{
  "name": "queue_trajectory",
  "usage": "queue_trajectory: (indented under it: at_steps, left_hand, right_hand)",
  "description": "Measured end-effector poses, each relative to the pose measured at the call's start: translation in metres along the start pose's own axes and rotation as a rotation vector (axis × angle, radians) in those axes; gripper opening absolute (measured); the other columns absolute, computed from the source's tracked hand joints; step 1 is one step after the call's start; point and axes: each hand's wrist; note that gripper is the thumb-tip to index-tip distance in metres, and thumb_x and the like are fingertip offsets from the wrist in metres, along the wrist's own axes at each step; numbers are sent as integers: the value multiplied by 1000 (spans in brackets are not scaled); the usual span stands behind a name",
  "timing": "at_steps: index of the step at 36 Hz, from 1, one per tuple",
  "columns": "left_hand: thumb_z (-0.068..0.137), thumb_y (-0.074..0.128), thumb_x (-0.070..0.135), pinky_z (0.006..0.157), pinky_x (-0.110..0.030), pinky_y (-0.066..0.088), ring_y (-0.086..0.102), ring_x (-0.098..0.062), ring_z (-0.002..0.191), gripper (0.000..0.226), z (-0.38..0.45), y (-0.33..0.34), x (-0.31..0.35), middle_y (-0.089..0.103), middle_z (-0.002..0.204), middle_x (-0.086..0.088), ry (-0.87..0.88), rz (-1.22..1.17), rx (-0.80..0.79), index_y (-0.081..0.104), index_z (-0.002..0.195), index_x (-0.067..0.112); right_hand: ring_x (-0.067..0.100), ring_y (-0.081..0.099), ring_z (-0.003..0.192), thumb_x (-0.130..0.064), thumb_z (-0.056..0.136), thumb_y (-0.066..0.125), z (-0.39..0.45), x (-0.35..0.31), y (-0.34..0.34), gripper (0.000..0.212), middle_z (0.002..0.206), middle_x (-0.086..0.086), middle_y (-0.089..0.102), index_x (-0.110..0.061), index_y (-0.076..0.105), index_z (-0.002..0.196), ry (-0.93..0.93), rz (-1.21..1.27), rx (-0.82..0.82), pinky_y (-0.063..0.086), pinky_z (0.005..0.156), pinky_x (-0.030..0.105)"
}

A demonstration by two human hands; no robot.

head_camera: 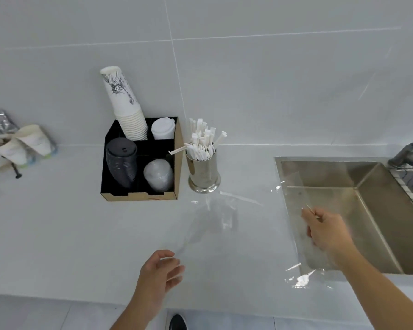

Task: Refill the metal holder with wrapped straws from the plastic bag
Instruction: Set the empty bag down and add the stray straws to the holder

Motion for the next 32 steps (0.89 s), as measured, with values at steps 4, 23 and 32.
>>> queue_trajectory:
  at_steps: [4, 23, 32]
  left_hand:
    - [89, 64, 13, 71, -36, 50, 70, -32, 81, 5, 2, -33, 6, 71, 86, -10, -80, 22, 7, 64, 94, 13]
    - [83, 61, -13, 77, -37, 51, 58, -31, 73, 15, 34, -160, 5, 63, 59, -12, 20, 82, 349, 63, 76, 0]
    - [81, 70, 2, 77, -32, 45, 58, -26, 84, 19, 46, -217, 15, 64, 83, -5, 76, 494, 391, 67, 89, 19]
  right_hand:
    - [19, 39, 36, -24, 94, 58, -10, -4, 36, 31, 44, 4, 52, -12, 59, 65, 11, 25, -81, 33, 43, 24]
    - [31, 64, 78, 7, 83, 65, -78, -14, 157, 67, 90, 15, 69, -38, 46, 129, 371, 367, -649, 58, 76, 43]
    - [28, 50, 59, 16, 80, 62, -98, -14, 213, 40, 78, 23, 61, -5, 59, 114, 395, 395, -568, 47, 57, 33]
Point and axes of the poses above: each hand's wrist, its own z-axis towards the middle knuckle, its own y-axis out of the palm, x = y × z
